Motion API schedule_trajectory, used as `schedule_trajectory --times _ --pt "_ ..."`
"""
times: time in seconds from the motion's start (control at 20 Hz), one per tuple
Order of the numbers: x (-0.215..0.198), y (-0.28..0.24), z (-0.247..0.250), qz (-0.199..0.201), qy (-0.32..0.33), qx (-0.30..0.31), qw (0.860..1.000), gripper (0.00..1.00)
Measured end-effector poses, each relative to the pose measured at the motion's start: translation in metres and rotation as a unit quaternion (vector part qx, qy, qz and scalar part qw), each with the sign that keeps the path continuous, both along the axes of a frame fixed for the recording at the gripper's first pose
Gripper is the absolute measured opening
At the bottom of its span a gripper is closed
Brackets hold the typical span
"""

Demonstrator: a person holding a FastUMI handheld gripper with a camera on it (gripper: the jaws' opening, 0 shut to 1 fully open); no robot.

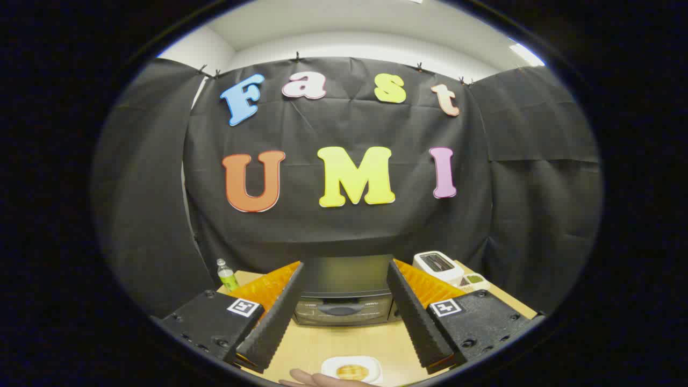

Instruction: Open the toaster oven, put the food inside, and close the toaster oven door.

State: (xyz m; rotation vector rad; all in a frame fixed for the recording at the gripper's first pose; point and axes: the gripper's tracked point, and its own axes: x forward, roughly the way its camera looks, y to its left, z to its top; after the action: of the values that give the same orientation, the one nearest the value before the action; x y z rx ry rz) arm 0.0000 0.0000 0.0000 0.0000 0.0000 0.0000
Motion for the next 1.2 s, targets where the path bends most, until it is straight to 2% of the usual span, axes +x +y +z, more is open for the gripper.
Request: schedule_trajectory --times 0.75,1.0,1.1,1.2 --pt "0.007 -0.009 0.011 -0.003 -0.027 -0.013 1.000 1.00" --pt "0.040 -0.010 -0.012 0.004 -0.007 0.008 1.000 1.00" --pt "0.060 -0.022 -0.030 -0.026 0.007 -0.008 1.000 1.00" --pt "0.079 -0.021 -0.055 -0.033 0.023 -0.029 0.999 1.00"
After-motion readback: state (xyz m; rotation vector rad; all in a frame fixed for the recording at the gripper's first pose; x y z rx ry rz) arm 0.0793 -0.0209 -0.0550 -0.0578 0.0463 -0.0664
